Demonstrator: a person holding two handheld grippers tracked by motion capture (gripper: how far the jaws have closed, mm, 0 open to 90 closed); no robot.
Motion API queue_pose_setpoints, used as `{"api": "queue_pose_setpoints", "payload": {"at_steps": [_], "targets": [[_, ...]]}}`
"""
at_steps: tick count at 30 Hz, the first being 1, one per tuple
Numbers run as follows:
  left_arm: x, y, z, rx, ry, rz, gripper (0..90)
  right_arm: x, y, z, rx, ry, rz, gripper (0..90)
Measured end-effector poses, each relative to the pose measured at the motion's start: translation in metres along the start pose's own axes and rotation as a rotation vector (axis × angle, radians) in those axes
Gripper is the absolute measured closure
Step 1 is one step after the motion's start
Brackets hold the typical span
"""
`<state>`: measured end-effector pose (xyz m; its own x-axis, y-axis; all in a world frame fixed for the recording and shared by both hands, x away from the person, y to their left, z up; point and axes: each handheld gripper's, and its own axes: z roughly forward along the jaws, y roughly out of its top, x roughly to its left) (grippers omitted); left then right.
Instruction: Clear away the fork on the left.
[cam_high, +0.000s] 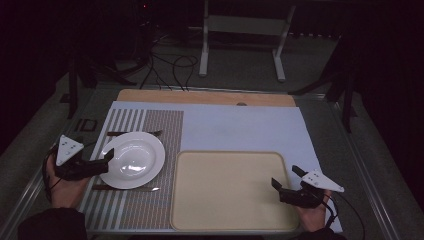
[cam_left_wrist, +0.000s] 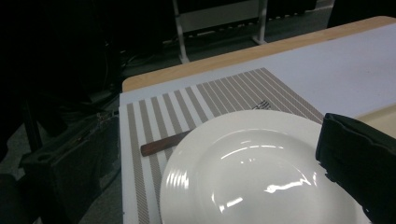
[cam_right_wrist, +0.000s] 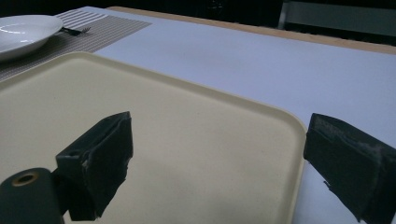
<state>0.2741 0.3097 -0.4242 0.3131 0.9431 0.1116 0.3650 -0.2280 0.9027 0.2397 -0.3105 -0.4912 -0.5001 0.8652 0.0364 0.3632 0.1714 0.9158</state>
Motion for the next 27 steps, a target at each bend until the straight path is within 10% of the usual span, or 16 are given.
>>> {"api": "queue_pose_setpoints", "payload": {"at_steps": [27], "targets": [[0.020,0.020,0.046,0.096,-0.016,0.058,0.0,0.000,0.000,0.000,0.001,0.004,0.003,8.2]]}}
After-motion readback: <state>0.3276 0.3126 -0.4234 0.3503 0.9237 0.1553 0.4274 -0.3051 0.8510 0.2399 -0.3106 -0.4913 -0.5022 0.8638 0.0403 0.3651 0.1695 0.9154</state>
